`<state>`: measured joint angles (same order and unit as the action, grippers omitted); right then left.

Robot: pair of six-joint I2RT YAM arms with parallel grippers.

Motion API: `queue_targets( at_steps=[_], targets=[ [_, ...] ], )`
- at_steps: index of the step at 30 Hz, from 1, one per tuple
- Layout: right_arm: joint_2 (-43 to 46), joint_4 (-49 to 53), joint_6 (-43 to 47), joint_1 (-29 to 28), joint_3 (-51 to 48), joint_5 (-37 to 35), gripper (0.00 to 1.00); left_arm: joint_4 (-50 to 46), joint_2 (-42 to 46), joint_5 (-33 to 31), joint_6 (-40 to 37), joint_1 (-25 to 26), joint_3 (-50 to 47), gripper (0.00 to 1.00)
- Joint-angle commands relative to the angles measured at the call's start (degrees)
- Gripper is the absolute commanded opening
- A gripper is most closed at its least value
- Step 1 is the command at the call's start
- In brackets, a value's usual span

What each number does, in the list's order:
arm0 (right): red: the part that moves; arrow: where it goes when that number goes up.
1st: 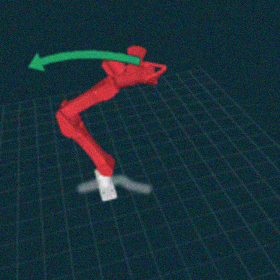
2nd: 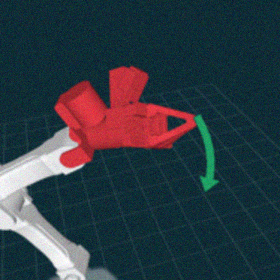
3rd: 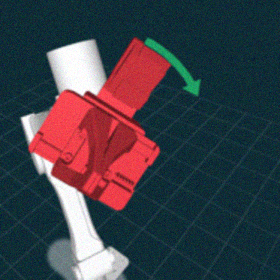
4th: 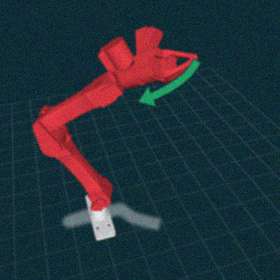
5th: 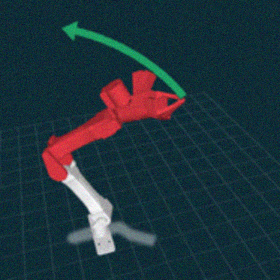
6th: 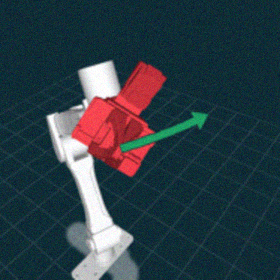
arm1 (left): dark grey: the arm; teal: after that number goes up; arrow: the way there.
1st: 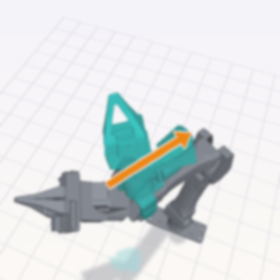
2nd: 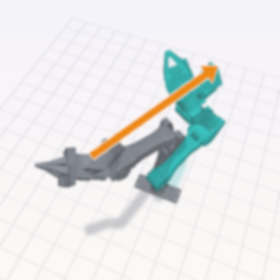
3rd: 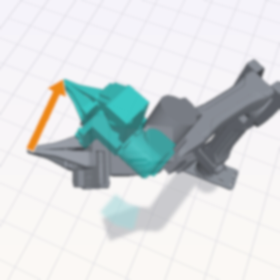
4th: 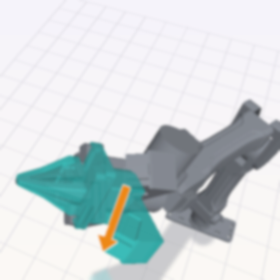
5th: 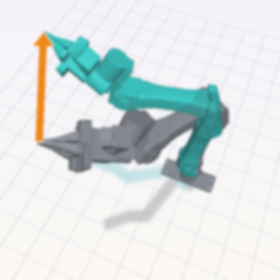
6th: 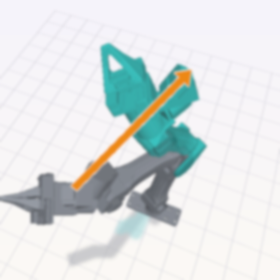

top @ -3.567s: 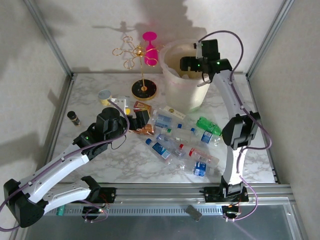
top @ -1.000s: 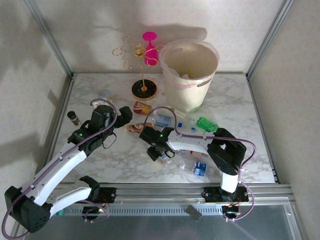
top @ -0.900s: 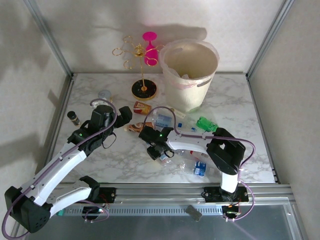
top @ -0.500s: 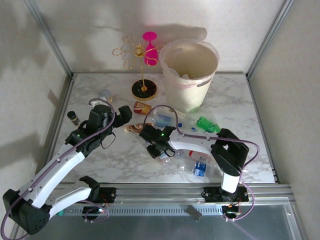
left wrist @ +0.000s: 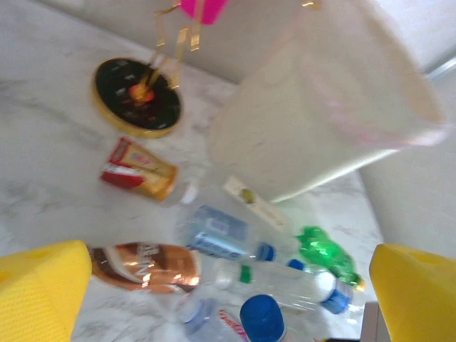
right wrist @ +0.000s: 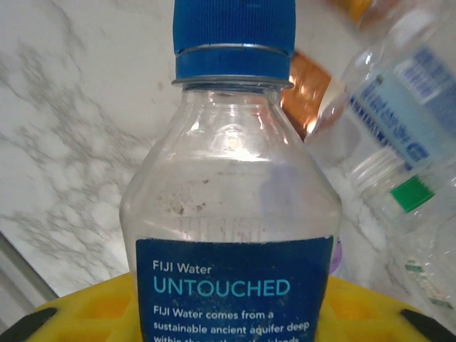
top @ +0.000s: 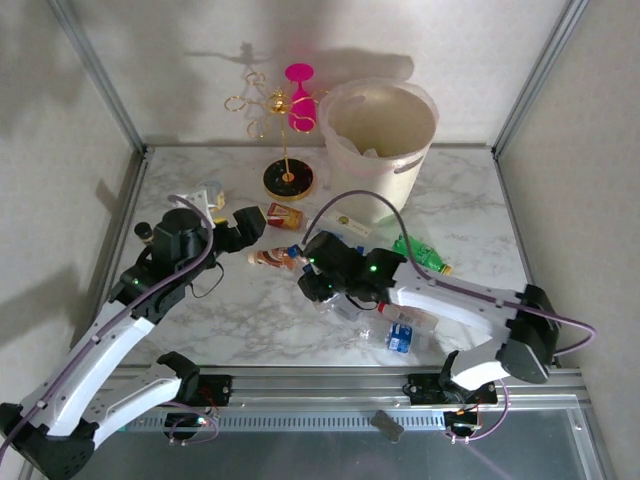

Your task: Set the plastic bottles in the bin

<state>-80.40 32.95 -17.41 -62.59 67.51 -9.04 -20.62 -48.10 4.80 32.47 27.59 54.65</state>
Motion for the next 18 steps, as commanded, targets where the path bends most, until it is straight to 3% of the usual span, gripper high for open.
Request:
queue_targets(
  at_steps=[1,10,18],
  targets=[
    [6.23,-3.65,-0.87,1.15,0.12,-0.23,0.39,6.9,2.28,9.2,-2.39,-0.01,0.15,1.0],
    [15.88,-7.79,1.16,12.27,7.35,0.96,0.39,13.23,-0.49,14.24,-0.51,0.18,0.88,1.0],
    [8.98,-9.33,7.0,25.46,22.78,0.38,0.39,13.11,-4.96,11.95,-0.53,0.23,2.14,1.0]
  ],
)
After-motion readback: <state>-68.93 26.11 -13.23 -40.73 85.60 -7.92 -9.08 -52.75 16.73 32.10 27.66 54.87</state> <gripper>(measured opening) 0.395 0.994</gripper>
